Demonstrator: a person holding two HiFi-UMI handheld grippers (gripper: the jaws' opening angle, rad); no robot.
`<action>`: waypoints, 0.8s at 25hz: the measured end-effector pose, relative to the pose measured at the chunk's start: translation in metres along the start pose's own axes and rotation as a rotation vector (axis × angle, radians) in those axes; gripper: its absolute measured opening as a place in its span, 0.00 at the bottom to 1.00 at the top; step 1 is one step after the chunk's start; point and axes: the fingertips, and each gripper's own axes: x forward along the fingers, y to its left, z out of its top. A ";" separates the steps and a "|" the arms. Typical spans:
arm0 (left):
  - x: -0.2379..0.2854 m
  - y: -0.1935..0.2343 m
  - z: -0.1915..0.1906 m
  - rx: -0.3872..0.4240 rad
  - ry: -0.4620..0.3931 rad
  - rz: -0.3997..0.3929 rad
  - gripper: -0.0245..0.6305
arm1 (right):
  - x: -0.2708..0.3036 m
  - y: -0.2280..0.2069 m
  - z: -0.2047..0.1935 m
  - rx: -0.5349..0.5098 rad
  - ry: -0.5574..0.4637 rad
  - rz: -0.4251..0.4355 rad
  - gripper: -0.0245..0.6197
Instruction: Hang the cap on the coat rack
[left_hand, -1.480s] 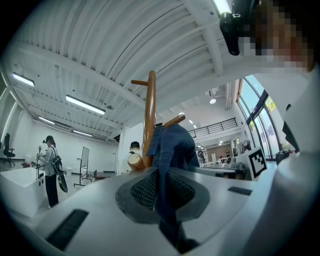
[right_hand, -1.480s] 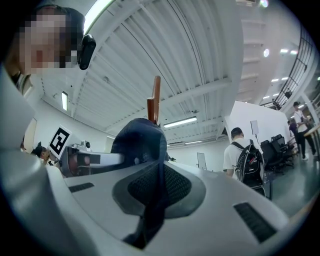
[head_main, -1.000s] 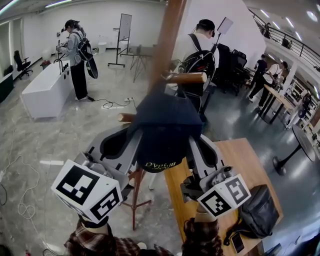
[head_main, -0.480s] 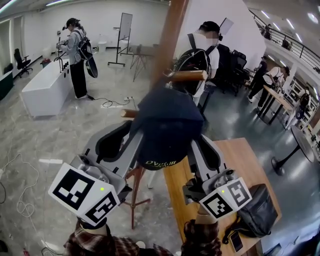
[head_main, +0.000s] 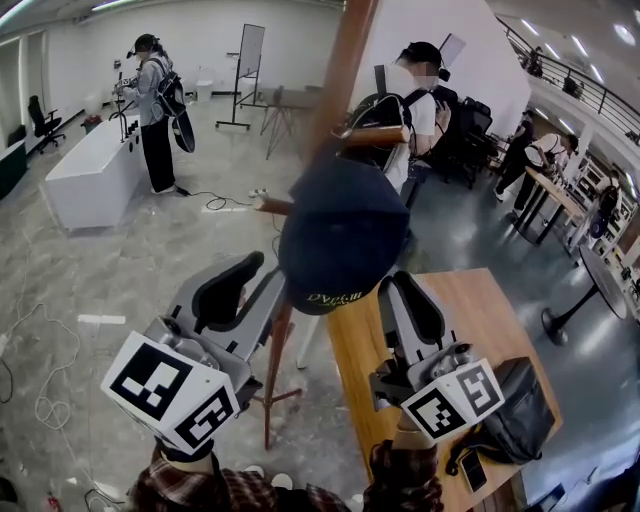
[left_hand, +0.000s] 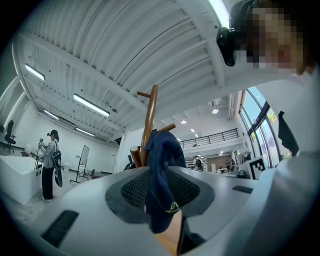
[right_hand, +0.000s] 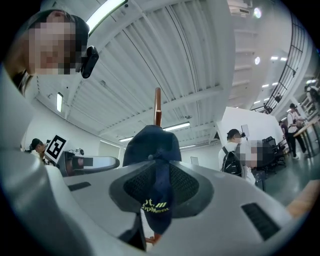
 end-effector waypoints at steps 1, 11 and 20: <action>-0.003 -0.004 -0.006 -0.011 0.008 -0.006 0.18 | -0.003 0.005 -0.005 0.001 0.012 0.004 0.15; -0.027 -0.047 -0.096 -0.173 0.155 -0.083 0.18 | -0.055 0.042 -0.079 0.051 0.172 -0.011 0.12; -0.031 -0.081 -0.140 -0.249 0.237 -0.152 0.09 | -0.082 0.055 -0.111 0.127 0.227 -0.028 0.06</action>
